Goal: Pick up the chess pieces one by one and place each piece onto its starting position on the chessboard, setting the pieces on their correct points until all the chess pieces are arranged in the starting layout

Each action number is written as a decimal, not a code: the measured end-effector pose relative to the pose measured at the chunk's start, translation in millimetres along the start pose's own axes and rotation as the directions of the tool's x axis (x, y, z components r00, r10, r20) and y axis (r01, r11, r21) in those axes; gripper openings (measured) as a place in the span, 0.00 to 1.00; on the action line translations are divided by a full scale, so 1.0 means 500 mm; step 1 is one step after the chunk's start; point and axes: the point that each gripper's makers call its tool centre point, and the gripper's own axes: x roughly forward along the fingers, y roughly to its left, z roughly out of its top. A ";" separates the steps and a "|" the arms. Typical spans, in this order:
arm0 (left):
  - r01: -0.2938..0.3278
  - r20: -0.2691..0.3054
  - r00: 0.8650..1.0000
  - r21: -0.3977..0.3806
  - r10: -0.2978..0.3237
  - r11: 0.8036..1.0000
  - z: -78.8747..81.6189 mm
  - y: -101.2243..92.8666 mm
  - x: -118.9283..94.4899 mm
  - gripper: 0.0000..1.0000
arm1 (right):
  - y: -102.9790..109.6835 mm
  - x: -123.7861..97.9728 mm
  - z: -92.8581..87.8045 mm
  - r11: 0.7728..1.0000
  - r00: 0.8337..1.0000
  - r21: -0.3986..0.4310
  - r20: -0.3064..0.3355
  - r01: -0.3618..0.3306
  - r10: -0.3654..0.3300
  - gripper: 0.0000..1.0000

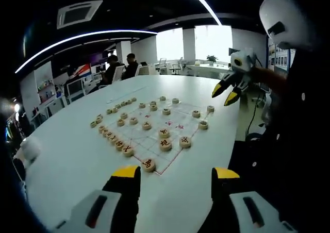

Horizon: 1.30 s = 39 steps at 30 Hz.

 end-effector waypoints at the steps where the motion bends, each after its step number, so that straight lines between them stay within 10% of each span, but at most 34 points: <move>1: -0.001 0.000 1.000 -0.001 0.001 1.000 -0.001 0.000 -0.001 0.56 | 0.003 0.009 0.003 1.000 1.000 -0.014 -0.006 -0.015 0.015 0.32; 18: -0.048 -0.011 0.999 -0.039 0.048 0.998 -0.034 0.013 -0.039 0.56 | 0.053 0.148 0.028 0.973 0.974 -0.112 -0.125 -0.203 0.189 0.28; 30: -0.045 -0.024 0.999 -0.051 0.044 0.998 -0.053 0.015 -0.039 0.56 | 0.062 0.160 0.012 0.966 0.959 -0.131 -0.204 -0.224 0.195 0.18; 39: -0.038 -0.015 0.999 -0.045 0.037 0.998 -0.046 0.017 -0.036 0.56 | 0.012 0.109 0.041 0.988 0.985 -0.074 -0.113 -0.137 0.128 0.18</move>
